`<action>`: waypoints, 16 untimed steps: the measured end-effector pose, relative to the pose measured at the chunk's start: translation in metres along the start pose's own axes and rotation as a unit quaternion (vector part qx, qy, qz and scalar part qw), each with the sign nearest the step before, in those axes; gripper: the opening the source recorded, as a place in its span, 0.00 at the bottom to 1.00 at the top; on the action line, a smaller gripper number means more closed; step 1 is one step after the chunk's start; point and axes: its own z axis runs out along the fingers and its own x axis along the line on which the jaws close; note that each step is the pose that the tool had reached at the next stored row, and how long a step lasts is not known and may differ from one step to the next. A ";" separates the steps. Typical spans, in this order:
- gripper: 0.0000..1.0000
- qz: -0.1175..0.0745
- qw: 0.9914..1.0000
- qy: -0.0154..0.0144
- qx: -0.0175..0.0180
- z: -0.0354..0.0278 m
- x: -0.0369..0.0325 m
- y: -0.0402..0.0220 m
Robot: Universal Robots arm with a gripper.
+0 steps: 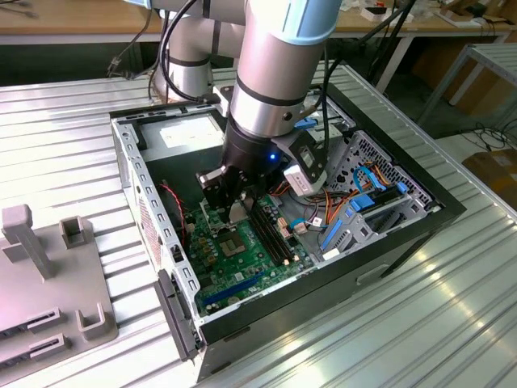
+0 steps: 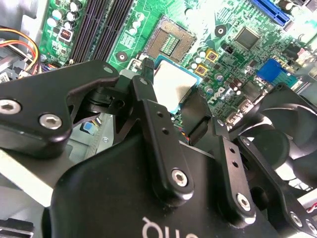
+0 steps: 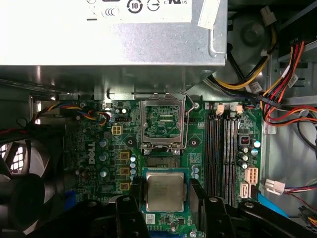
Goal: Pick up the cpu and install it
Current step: 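Place the cpu into insertion slot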
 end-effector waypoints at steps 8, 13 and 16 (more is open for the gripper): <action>0.47 0.000 1.000 0.000 0.000 0.0015 0.0000 0.0000; 0.47 0.000 1.000 0.000 0.000 0.0120 -0.0003 0.0001; 0.47 0.000 1.000 0.000 0.000 0.0184 -0.0005 0.0002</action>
